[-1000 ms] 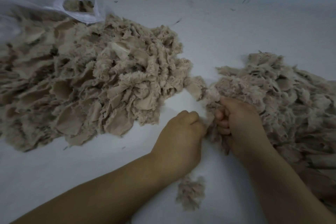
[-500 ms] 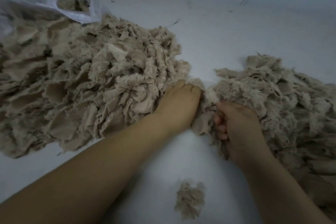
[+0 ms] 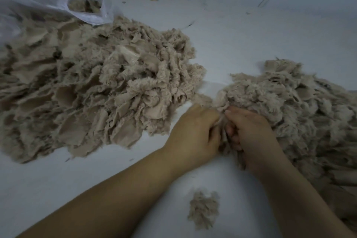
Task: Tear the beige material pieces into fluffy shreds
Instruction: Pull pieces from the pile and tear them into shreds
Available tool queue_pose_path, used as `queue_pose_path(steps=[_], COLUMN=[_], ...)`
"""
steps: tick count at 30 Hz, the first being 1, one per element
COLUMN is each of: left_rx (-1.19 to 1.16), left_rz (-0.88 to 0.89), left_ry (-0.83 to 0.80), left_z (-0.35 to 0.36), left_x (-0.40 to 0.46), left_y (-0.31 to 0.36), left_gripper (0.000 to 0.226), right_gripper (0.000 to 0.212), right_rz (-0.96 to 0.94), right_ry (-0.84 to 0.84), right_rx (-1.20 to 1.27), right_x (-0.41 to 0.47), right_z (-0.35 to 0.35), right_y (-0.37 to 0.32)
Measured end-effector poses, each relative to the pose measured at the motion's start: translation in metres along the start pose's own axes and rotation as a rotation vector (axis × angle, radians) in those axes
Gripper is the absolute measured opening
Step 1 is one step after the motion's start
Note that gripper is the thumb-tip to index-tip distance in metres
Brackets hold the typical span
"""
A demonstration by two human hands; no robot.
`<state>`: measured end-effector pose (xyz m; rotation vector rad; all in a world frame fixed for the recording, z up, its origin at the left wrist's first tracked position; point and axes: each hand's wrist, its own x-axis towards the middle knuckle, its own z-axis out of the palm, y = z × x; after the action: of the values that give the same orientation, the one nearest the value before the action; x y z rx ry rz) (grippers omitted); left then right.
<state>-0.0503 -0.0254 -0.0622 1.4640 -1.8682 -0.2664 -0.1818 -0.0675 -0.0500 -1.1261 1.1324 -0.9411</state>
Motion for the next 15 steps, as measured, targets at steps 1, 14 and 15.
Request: queue_pose_path(steps=[1,14,15], left_rx=[0.081,0.196,0.075], left_rz=[0.009,0.137,0.054], left_ry=[0.036,-0.128,-0.057], left_z=[0.000,-0.001,-0.003], left_x=[0.006,-0.013,-0.011], left_y=[-0.006,0.012,0.011], left_gripper=[0.006,0.006,0.011], right_gripper=[0.024,0.018,0.018], right_rz=[-0.002,0.030,0.026], right_ry=[0.007,0.047,0.049], right_rx=[-0.003,-0.023,-0.019], right_x=[0.001,0.009,0.008], right_z=[0.000,-0.001,-0.001], right_y=[0.001,0.005,0.005])
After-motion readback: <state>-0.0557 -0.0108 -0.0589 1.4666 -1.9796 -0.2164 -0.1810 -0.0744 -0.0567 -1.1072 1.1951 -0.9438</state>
